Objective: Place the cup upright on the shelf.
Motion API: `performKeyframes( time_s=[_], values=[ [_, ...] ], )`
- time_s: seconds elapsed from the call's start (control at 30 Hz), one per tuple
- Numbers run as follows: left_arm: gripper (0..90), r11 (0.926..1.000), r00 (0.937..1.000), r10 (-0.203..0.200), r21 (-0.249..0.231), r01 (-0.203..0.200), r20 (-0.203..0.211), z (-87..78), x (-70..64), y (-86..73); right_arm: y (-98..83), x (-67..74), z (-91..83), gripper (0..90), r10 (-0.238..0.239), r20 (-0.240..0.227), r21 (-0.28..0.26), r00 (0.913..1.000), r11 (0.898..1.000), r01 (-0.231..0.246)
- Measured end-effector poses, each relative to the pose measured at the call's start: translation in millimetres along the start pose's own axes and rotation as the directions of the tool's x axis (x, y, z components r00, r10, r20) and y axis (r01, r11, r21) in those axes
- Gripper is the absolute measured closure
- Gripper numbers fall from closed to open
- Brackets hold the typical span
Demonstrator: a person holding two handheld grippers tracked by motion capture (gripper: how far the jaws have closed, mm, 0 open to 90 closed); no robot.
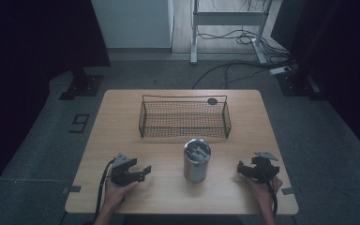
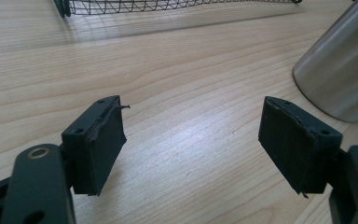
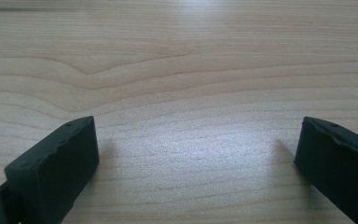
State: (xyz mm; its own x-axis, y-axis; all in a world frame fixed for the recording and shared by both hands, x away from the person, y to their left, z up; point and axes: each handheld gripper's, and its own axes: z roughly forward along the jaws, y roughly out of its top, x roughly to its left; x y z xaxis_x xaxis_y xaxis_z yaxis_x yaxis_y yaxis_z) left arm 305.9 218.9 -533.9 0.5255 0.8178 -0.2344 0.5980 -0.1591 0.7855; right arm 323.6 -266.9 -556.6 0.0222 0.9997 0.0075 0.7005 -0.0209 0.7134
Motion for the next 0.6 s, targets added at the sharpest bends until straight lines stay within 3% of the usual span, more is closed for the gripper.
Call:
performKeyframes(
  time_s=[0.1,0.4,0.47,0.6],
  values=[
    [20.9,0.9999,0.9996,-0.010,-0.009,0.011,0.025,-1.1,-0.7,1.2,0.1,0.3,0.0,0.0,0.003,0.002,0.000,1.0000,1.000,-0.003],
    [16.4,0.9999,0.9999,-0.004,-0.015,0.004,-0.010,-3.9,-0.3,2.9,-0.6,-2.6,-0.5,0.0,-0.017,-0.018,-0.002,0.9997,1.000,0.017],
    [15.0,0.9998,0.9992,0.004,-0.017,-0.005,-0.041,-4.9,-1.8,2.8,-0.9,-4.0,-1.1,0.0,-0.021,-0.024,0.000,0.9995,1.000,0.021],
    [14.5,0.9999,0.9981,-0.013,-0.006,0.012,-0.061,-4.8,-4.5,6.0,-1.6,-6.9,-1.7,0.0,-0.025,-0.029,-0.001,0.9993,1.000,0.025]
  ],
)
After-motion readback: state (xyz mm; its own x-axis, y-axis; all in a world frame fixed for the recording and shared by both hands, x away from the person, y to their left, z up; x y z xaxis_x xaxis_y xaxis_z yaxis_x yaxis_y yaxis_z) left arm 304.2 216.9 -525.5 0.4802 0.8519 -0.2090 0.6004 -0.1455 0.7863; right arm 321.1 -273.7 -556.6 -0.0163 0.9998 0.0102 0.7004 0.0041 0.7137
